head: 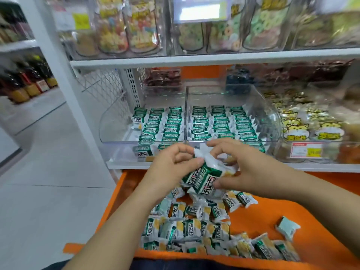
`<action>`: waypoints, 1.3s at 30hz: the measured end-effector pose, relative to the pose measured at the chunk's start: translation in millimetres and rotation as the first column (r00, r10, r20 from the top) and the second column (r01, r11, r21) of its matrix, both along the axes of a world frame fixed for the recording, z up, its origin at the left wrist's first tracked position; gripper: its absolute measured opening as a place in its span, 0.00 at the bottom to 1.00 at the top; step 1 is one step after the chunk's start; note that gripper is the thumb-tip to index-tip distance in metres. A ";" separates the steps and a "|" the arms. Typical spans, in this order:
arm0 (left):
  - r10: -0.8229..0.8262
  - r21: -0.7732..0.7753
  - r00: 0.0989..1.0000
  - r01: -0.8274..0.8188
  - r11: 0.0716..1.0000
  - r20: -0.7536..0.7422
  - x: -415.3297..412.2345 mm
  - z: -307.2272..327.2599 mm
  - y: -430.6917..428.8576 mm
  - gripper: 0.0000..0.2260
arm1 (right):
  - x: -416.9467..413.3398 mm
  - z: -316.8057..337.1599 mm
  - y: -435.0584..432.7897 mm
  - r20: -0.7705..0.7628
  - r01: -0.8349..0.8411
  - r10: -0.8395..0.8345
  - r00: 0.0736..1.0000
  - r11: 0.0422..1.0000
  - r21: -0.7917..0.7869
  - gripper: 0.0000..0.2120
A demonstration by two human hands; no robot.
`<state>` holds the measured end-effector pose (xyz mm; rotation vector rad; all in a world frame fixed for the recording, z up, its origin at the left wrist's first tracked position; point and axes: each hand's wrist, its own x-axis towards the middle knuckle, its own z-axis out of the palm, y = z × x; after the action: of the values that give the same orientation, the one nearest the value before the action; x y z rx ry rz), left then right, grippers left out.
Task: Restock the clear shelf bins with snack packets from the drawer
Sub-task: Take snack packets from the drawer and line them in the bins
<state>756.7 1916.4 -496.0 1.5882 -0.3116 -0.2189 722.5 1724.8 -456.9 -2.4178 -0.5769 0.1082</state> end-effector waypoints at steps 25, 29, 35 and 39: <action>0.141 0.146 0.982 -0.160 0.976 0.127 48.3 23.9 131.1 0.43 | 117.3 18.3 117.9 -0.242 -0.105 0.140 0.960 0.982 0.155 0.35; 0.166 0.232 0.977 -0.193 0.953 0.132 58.1 18.6 143.8 0.47 | 141.5 24.4 144.2 -0.161 -0.236 0.223 0.961 0.970 -0.062 0.26; 0.211 0.202 0.963 -0.243 0.949 0.168 70.9 13.2 153.6 0.42 | 164.6 28.9 170.7 -0.076 -0.272 0.261 0.962 0.925 -0.264 0.23; 0.369 0.283 0.875 -0.457 0.843 0.313 76.1 3.4 163.3 0.31 | 189.0 30.4 176.7 -0.011 -0.200 0.202 0.979 0.960 -0.197 0.24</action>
<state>832.8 2079.7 -492.6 2.0008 -0.1109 0.2840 911.5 1901.4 -426.6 -2.5443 -0.8518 0.2505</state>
